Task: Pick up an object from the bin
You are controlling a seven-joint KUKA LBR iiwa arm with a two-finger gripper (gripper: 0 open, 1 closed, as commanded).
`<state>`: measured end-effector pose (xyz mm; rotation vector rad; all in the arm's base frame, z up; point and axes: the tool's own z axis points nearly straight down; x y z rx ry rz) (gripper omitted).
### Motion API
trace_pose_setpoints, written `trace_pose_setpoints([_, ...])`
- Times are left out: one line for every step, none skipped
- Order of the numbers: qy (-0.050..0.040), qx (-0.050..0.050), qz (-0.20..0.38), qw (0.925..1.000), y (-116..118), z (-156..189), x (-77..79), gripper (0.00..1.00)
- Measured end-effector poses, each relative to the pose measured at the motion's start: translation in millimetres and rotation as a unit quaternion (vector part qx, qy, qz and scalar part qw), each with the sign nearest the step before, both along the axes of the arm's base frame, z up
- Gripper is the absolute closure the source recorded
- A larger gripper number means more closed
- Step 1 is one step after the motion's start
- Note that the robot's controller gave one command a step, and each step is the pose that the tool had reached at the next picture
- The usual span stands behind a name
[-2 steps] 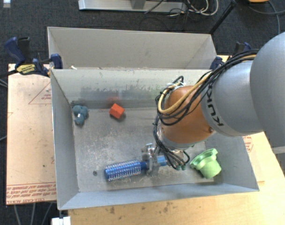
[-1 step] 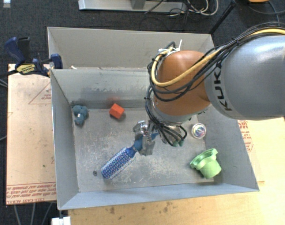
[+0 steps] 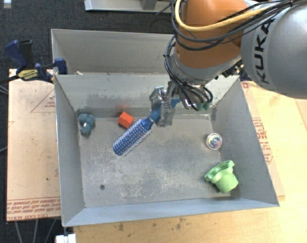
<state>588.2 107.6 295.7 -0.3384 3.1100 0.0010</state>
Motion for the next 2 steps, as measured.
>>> trace_pose_setpoints([0.0087, -0.002, 0.160, 0.9871, -33, -114, 26.9, 1.00])
trace_pose_setpoints([0.0011, -0.002, 0.178, 0.9840, -28, -9, 0.8, 1.00])
